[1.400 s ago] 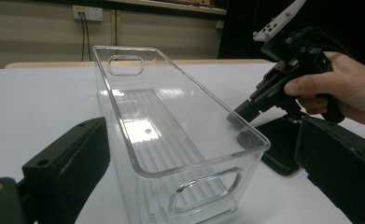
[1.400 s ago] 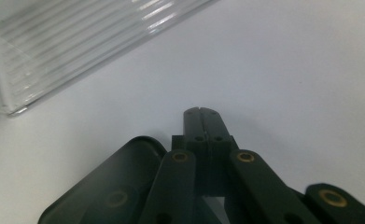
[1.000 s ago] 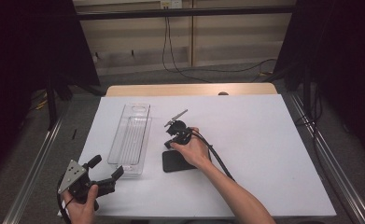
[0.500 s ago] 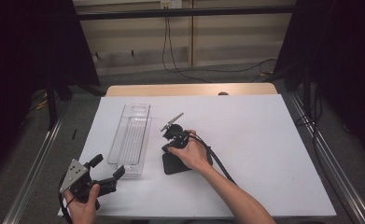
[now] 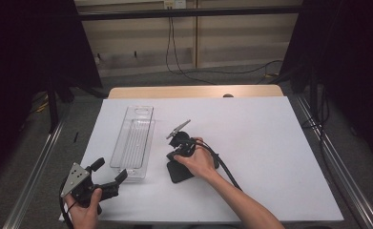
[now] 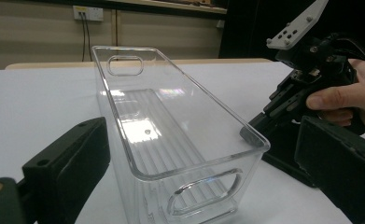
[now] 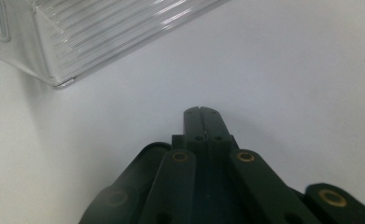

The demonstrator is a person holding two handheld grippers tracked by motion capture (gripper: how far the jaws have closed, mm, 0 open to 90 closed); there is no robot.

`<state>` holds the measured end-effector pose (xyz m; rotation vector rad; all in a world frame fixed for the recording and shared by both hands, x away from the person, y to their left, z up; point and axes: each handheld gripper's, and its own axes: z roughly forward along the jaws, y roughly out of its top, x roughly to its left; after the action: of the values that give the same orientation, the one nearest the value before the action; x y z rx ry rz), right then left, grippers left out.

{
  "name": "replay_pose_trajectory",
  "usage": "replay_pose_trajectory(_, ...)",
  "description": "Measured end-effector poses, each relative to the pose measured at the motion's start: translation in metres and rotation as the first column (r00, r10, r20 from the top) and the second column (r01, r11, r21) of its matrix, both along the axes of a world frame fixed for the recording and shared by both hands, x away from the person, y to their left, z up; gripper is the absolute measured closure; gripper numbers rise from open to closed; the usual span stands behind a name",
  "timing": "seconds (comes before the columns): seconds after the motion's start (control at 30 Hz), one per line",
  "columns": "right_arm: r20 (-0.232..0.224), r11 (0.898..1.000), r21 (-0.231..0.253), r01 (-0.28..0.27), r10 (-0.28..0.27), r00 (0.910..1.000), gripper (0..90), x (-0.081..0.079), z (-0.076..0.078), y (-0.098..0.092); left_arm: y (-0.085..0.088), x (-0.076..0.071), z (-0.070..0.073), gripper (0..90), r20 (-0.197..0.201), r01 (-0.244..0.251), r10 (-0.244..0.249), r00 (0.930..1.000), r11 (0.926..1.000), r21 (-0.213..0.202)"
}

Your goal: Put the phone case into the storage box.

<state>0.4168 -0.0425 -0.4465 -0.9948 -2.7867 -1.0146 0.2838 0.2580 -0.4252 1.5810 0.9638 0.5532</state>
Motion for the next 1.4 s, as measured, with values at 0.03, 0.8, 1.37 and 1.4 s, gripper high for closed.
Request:
replay_pose_trajectory(0.03,0.004,1.000,0.002,-0.004,0.004,1.0000,90.0,0.000,0.000,0.000,0.000,0.000,0.000,3.2,-0.001,0.000,0.000,1.0000,1.0000,0.001)
replay_pose_trajectory(0.8,-0.014,0.999,0.008,-0.034,0.034,0.9993,90.0,-0.025,0.001,-0.017,0.004,-0.002,0.001,3.2,-0.006,-0.019,0.019,0.9998,0.9998,-0.006)
replay_pose_trajectory(1.37,-0.033,0.999,0.020,-0.044,0.044,0.9985,90.0,-0.041,0.001,-0.034,0.001,-0.001,0.001,3.2,0.001,-0.013,0.013,0.9999,0.9999,0.012)
replay_pose_trajectory(1.4,-0.031,0.999,0.021,-0.044,0.044,0.9985,90.0,-0.042,0.001,-0.035,0.000,-0.001,0.001,3.2,0.002,-0.012,0.012,0.9999,0.9999,0.012)
